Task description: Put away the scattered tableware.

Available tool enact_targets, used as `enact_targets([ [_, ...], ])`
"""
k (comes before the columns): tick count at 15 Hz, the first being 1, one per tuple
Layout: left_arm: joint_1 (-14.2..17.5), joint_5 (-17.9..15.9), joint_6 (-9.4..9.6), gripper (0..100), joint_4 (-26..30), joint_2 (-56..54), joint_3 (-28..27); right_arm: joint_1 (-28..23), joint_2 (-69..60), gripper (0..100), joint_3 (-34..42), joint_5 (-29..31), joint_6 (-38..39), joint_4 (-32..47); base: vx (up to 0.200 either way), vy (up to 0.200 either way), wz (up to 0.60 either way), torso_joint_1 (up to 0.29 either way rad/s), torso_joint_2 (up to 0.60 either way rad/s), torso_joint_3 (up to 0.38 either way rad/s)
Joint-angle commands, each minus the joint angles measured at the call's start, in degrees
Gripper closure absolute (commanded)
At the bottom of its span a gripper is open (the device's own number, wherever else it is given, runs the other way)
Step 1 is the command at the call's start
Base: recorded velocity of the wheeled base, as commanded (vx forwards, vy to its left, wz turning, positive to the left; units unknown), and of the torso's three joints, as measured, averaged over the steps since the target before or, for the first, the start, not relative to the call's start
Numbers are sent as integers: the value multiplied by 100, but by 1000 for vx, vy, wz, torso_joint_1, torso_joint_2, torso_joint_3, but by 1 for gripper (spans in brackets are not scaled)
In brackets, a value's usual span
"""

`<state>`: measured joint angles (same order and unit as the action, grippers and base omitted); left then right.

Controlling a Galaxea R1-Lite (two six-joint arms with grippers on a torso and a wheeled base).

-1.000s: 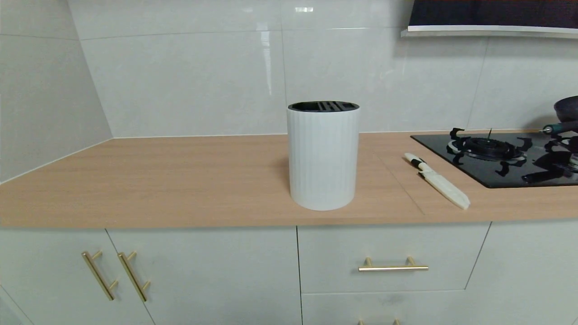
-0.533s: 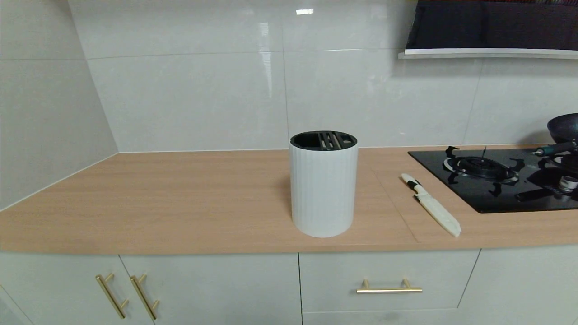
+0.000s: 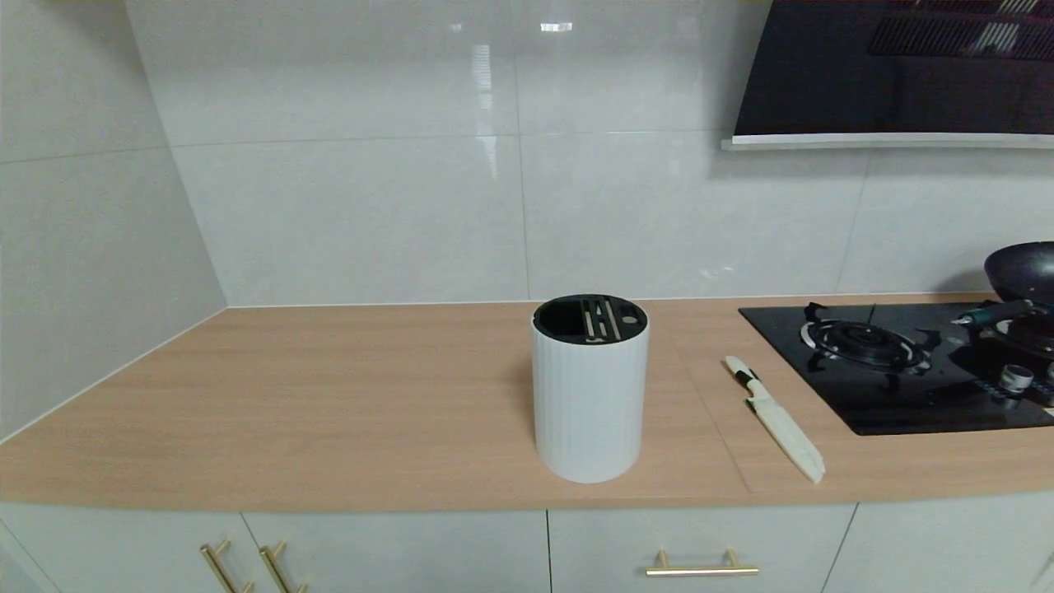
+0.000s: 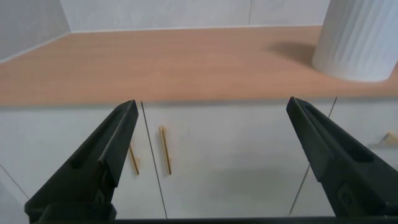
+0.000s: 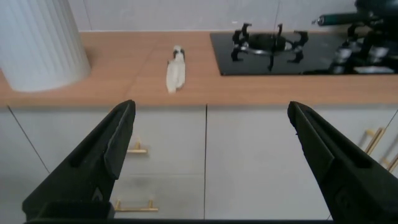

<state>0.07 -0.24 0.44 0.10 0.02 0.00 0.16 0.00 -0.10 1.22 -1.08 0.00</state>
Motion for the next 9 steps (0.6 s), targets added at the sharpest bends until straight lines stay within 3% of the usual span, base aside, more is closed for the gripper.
enact_targets([
  [1,-7,-2,0,0,-1,-2,0,2,9,0,1,1,3,0,0,0,0,251,-544,-295],
  [9,1,7,0,0,-1,-2,0,2,9,0,1,1,3,0,0,0,0,271,-576,-305],
])
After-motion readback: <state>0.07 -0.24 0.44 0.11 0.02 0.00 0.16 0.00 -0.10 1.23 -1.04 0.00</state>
